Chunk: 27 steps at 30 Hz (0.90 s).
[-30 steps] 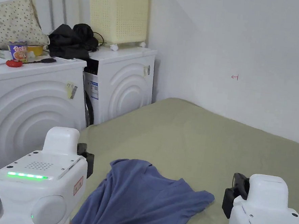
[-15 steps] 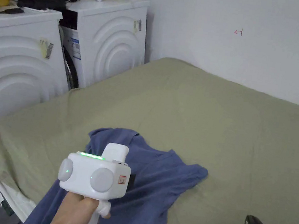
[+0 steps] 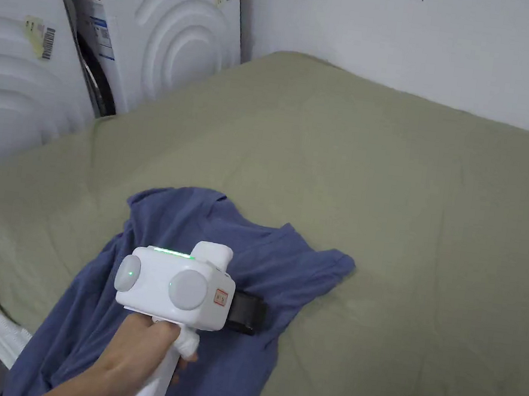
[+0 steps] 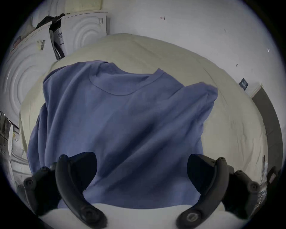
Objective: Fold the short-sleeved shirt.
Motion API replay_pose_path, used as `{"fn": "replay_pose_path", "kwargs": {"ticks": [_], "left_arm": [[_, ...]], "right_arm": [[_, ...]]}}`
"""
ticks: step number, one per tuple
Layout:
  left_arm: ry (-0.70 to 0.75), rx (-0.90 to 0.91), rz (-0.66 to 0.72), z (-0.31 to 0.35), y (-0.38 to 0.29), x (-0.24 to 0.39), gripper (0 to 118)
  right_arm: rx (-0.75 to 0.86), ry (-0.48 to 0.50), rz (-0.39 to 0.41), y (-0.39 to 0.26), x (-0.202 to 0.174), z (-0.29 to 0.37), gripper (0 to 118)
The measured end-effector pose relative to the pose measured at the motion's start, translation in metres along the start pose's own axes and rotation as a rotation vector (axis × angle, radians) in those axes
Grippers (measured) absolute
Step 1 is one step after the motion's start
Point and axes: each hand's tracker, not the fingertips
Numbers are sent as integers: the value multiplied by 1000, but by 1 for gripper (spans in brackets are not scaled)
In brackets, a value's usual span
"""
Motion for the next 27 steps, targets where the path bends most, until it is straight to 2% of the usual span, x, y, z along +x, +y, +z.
{"fn": "replay_pose_path", "kwargs": {"ticks": [3,5,6,7,8,9,11,12,17,21,27], "left_arm": [[56,-34,-40,-9,-7,7,100],[71,-10,-77,0,-10,13,95],[74,-1,-76,10,-10,15,86],[92,25,-87,18,-8,16,51],[100,35,-101,23,-8,18,0],[140,64,-85,30,-3,17,1],[73,38,-48,41,4,17,1],[85,55,-52,52,7,23,1],[5,182,-157,116,28,83,1],[-78,249,-268,150,49,157,1],[-250,272,-397,178,53,290,1]], "right_arm": [[-8,-3,4,-2,3,8,0],[-12,-9,2,-3,7,16,0],[-16,-14,0,-2,11,21,0],[-15,-18,-3,-1,16,28,0],[-10,-28,-8,-1,20,34,0],[-6,-42,-11,1,25,43,0],[8,-69,-10,3,38,61,0],[20,-90,-9,4,45,72,0],[53,-186,-49,3,80,125,0],[92,-257,-103,-1,105,166,0],[115,-363,-143,-10,139,208,0]]}}
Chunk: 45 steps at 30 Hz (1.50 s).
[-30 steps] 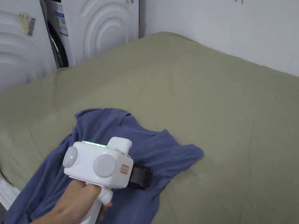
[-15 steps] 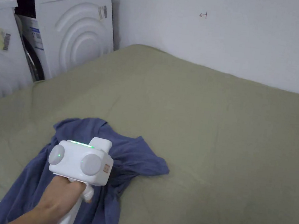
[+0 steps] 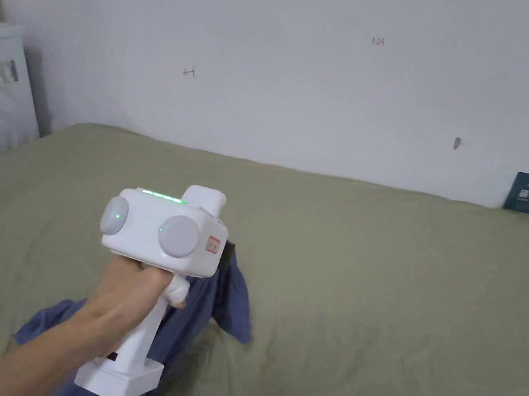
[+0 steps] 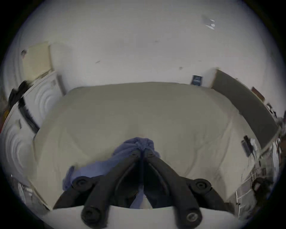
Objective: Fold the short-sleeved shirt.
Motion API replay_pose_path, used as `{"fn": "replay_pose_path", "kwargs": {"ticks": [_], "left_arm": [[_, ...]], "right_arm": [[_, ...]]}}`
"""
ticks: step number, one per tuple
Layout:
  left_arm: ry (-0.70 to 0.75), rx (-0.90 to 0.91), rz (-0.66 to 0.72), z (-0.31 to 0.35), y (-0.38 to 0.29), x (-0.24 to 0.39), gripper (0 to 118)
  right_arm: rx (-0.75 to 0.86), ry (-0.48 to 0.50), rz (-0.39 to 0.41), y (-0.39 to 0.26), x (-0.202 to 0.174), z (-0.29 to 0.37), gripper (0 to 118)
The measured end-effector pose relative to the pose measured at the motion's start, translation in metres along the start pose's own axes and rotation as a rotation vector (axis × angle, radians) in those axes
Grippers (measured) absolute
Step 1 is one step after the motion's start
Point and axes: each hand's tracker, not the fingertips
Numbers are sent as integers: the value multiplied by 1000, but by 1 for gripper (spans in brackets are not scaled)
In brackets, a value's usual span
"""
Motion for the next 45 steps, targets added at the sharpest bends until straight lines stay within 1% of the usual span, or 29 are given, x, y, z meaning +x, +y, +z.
{"fn": "replay_pose_path", "kwargs": {"ticks": [2,5,7,9,11,13,15,16,17,18,19,20,21,22,24,25,26,27,28,29,30,31,33,34,37,41,45], "left_arm": [[-53,22,-56,-7,13,44,1],[-160,41,-83,-19,24,107,1],[-240,30,-103,-31,25,144,1],[-286,22,-135,-47,20,175,1],[-320,-32,-148,-71,5,200,1],[-328,-133,-168,-108,-18,217,1],[-318,-208,-174,-141,-43,225,1],[-320,-237,-154,-155,-55,225,3],[-319,-244,-141,-164,-62,223,9],[-315,-240,-132,-168,-71,221,31],[-300,-251,-122,-172,-77,217,87],[-304,-250,-116,-173,-80,212,118],[-294,-247,-105,-169,-82,206,118],[-310,-192,-64,-158,-82,199,114],[-269,-169,-54,-136,-80,185,108],[-264,-111,-35,-117,-80,175,98],[-248,-58,0,-93,-81,161,82],[-241,-16,21,-68,-84,148,60],[-217,42,44,-41,-89,135,15],[-156,109,21,-12,-97,124,0],[-98,172,-4,15,-105,112,0],[-16,235,13,43,-115,98,0],[18,273,46,89,-131,71,0],[55,310,87,107,-139,57,0],[156,368,127,160,-164,21,0],[243,370,133,197,-184,-13,0],[273,363,140,201,-190,-34,0]], "right_arm": [[6,-30,-20,0,14,6,0],[2,-71,-43,-1,32,8,0],[-5,-94,-49,-4,41,9,0],[-13,-115,-54,-8,49,9,0],[-31,-132,-55,-12,57,6,0],[-50,-149,-61,-16,64,2,0],[-71,-159,-62,-19,69,-3,0],[-78,-165,-63,-21,72,-6,0],[-89,-166,-63,-22,74,-9,0],[-97,-164,-62,-22,76,-11,0],[-103,-166,-60,-23,76,-14,0],[-106,-168,-56,-23,77,-16,0],[-108,-168,-51,-22,77,-18,0],[-109,-170,-49,-21,77,-20,0],[-94,-171,-67,-18,75,-20,0],[-88,-166,-73,-15,73,-18,0],[-76,-165,-73,-13,70,-16,0],[-61,-168,-66,-11,66,-12,0],[-50,-165,-63,-8,62,-8,0],[-33,-154,-66,-6,59,-5,0],[-13,-143,-69,-4,56,-2,0],[-8,-142,-69,-2,51,1,0],[22,-122,-71,2,42,8,0],[36,-121,-64,3,36,11,0],[62,-105,-50,6,19,21,0],[76,-84,-46,3,0,26,0],[75,-52,-54,4,-15,22,0]]}}
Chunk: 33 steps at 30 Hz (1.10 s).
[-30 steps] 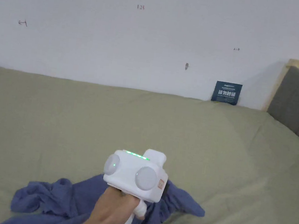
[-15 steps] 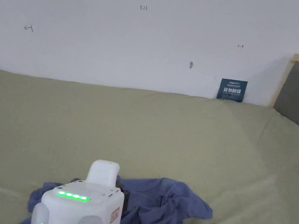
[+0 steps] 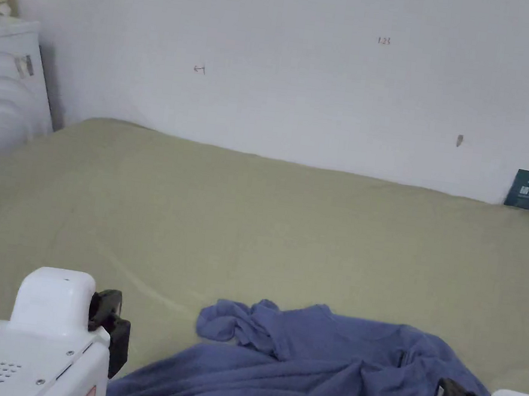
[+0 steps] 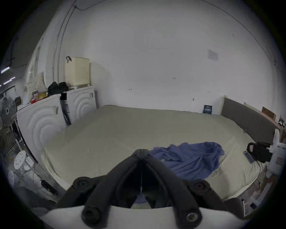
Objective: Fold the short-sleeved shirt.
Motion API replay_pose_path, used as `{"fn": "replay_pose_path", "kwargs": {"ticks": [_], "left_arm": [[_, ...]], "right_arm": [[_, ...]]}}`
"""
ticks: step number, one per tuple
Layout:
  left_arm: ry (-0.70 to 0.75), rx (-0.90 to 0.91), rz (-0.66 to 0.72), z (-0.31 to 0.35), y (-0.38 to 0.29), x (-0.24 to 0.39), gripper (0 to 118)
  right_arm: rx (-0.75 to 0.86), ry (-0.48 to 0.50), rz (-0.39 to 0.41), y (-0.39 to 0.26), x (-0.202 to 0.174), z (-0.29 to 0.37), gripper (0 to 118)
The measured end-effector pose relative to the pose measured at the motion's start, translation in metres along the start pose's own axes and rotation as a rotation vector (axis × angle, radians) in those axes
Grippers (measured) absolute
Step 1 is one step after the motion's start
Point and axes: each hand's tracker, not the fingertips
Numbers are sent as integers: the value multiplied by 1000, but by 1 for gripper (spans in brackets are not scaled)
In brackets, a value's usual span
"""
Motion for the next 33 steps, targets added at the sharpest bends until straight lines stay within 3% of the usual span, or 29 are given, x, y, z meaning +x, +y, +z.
{"fn": "replay_pose_path", "kwargs": {"ticks": [6,14,15,16,17,18,19,24,26,27,28,29,30,31,33], "left_arm": [[-39,-112,-5,-22,-11,-19,0],[-128,-544,46,-138,-59,-67,1],[-154,-596,53,-151,-67,-71,18],[-132,-602,74,-161,-76,-73,63],[-108,-624,61,-170,-84,-74,95],[-98,-676,38,-182,-92,-75,116],[-68,-691,28,-190,-100,-76,118],[20,-766,-71,-214,-125,-70,117],[-28,-755,-2,-209,-125,-69,100],[-6,-733,-38,-204,-120,-67,98],[-57,-704,-56,-198,-115,-66,76],[-48,-678,-63,-193,-111,-66,46],[-52,-667,-59,-190,-109,-66,8],[-99,-659,-14,-191,-107,-66,0],[-96,-669,-25,-188,-107,-59,0]], "right_arm": [[8,22,29,2,-15,-4,0],[-62,59,63,-18,-25,-19,0],[-76,63,67,-20,-26,-22,0],[-93,64,71,-23,-27,-26,0],[-102,66,72,-25,-27,-29,0],[-114,65,73,-26,-27,-31,0],[-122,67,71,-28,-27,-34,0],[-167,73,56,-31,-19,-47,0],[-185,79,44,-28,-12,-52,0],[-190,70,47,-27,-8,-55,0],[-198,58,46,-24,-2,-59,0],[-210,57,30,-21,7,-65,0],[-230,60,-13,-19,19,-72,0],[-246,47,-42,-16,31,-79,0],[-260,12,-30,-10,55,-96,0]]}}
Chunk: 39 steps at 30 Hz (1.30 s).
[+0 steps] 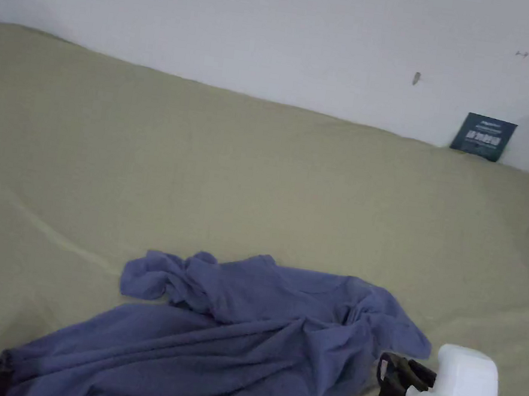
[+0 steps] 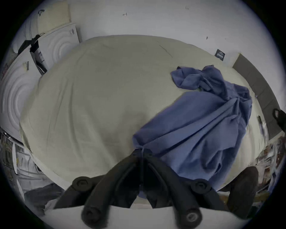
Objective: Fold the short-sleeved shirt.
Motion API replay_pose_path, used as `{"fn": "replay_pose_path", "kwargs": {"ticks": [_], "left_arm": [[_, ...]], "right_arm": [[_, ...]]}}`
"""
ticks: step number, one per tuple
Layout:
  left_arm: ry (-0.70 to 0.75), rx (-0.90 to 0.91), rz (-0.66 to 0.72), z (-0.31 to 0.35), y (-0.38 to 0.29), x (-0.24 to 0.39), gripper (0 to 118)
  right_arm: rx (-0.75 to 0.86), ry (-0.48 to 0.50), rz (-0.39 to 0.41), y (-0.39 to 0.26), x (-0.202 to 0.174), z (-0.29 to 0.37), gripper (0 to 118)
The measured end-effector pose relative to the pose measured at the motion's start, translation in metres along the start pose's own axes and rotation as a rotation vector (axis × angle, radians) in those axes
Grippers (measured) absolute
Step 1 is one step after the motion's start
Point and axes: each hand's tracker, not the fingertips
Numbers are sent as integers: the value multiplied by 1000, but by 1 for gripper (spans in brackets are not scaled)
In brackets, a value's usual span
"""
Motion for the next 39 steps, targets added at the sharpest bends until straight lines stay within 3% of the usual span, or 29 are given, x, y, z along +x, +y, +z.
{"fn": "replay_pose_path", "kwargs": {"ticks": [2,5,9,12,13,14,15,16,17,20,23,24,25,26,27,33,35,39], "left_arm": [[-3,9,-30,-2,1,4,0],[-18,3,-14,-4,4,8,0],[-17,-9,-9,-9,5,7,0],[-27,-18,13,-11,7,5,0],[-28,-17,20,-11,7,5,0],[-32,-19,25,-10,8,5,0],[-34,-23,26,-11,8,4,0],[-35,-24,26,-12,9,4,0],[-33,-26,22,-13,9,4,0],[-31,-27,12,-14,9,5,0],[-27,-28,9,-14,9,6,0],[-27,-28,13,-15,9,6,0],[-28,-29,13,-14,10,5,0],[-30,-31,17,-11,11,4,0],[-30,-31,18,-8,13,2,0],[-39,140,68,60,49,-18,0],[-60,209,65,91,69,-23,0],[80,349,-7,152,110,-22,0]], "right_arm": [[-25,-71,44,16,28,-22,0],[-61,-131,46,41,67,-63,0],[-175,-117,38,68,111,-126,0],[-256,-73,-40,76,135,-168,2],[-289,-35,-67,76,140,-179,25],[-335,11,-93,74,144,-191,63],[-382,45,-101,71,146,-203,85],[-404,59,-100,68,148,-213,89],[-434,103,-78,64,144,-217,89],[-500,-1,-24,54,143,-237,89],[-494,-62,51,41,134,-244,88],[-487,-53,38,44,130,-239,87],[-494,-57,34,47,127,-234,77],[-493,-31,42,53,125,-224,48],[-445,-13,78,59,121,-213,6],[-230,-13,112,116,114,-99,6],[-159,4,90,138,118,-56,6],[-18,7,86,180,110,21,6]]}}
